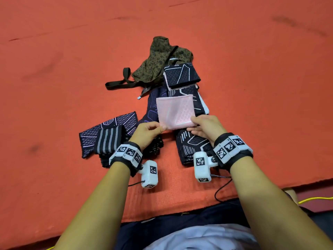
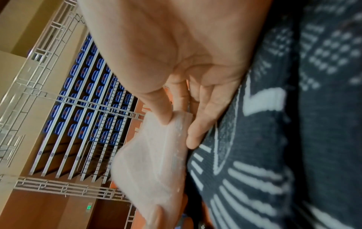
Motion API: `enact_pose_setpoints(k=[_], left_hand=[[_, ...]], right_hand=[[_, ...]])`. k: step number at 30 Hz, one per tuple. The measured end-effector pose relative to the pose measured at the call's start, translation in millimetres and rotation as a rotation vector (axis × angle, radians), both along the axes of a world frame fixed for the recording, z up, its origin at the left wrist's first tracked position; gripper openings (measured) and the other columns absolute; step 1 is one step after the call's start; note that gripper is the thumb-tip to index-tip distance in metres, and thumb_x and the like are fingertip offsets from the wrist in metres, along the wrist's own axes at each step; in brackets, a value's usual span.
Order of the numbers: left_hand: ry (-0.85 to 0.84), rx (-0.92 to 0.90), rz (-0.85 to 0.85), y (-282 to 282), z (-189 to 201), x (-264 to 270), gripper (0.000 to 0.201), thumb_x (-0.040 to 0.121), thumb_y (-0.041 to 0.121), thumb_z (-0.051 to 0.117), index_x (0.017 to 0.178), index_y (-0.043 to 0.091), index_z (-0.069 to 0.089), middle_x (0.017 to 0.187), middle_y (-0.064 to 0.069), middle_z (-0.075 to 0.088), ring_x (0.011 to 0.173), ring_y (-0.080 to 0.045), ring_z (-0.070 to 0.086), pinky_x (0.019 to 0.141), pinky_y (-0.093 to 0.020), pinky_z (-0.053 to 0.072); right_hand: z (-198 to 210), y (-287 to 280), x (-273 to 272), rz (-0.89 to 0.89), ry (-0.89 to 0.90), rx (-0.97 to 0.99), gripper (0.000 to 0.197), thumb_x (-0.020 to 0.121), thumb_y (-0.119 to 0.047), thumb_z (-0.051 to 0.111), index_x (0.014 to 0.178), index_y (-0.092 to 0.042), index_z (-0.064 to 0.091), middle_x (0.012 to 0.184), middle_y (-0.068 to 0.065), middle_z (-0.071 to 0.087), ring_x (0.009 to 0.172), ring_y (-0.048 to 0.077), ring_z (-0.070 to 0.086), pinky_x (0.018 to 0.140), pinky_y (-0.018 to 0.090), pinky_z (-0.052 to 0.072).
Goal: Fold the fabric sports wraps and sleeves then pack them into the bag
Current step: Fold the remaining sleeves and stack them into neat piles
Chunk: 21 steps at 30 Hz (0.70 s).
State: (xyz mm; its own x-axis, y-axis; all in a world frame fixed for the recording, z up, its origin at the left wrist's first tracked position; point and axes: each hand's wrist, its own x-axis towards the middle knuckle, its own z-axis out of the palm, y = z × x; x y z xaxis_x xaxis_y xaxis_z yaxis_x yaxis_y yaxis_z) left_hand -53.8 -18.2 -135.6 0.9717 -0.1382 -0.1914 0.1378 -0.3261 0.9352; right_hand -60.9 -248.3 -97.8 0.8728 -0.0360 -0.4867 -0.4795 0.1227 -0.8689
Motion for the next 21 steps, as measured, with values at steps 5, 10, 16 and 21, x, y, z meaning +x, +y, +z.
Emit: enact_pose_setpoints(k=[5, 10, 16, 21], left_hand=[[0.054, -0.109, 0.056, -5, -4, -3, 0.006, 0.087, 0.019, 0.075, 0.091, 0.019, 0.080, 0.102, -0.002, 0.077, 0.099, -0.015, 0.069, 0.106, -0.036, 0.047], [0.147, -0.174, 0.139, -7, -6, -4, 0.029, 0.083, 0.039, 0.076, 0.094, 0.013, 0.081, 0.093, -0.008, 0.077, 0.084, -0.022, 0.069, 0.103, -0.050, 0.048], [0.188, -0.200, 0.200, -13, -5, -2, 0.026, 0.087, 0.033, 0.075, 0.068, 0.016, 0.079, 0.065, -0.005, 0.069, 0.060, -0.019, 0.060, 0.082, -0.049, 0.048], [0.182, -0.219, 0.241, -16, -5, -2, 0.030, 0.088, 0.028, 0.074, 0.061, 0.017, 0.077, 0.062, -0.004, 0.068, 0.056, -0.019, 0.058, 0.077, -0.044, 0.049]], right_hand=[[-11, 4, 0, -0.001, -0.108, -0.114, 0.018, 0.099, -0.020, 0.061, 0.093, -0.003, 0.063, 0.085, 0.008, 0.064, 0.075, 0.013, 0.069, 0.078, 0.026, 0.061], [-15, 5, 4, -0.052, -0.075, -0.101, 0.010, 0.091, -0.012, 0.063, 0.084, -0.008, 0.057, 0.083, 0.010, 0.054, 0.077, 0.016, 0.063, 0.084, 0.033, 0.061], [-25, 2, 3, -0.049, -0.114, -0.118, 0.022, 0.095, -0.020, 0.065, 0.091, 0.001, 0.066, 0.086, 0.015, 0.064, 0.071, 0.014, 0.073, 0.080, 0.029, 0.061], [-28, 4, 3, -0.078, -0.126, -0.135, 0.031, 0.095, -0.027, 0.068, 0.086, 0.003, 0.065, 0.080, 0.015, 0.072, 0.072, 0.019, 0.075, 0.072, 0.024, 0.061]])
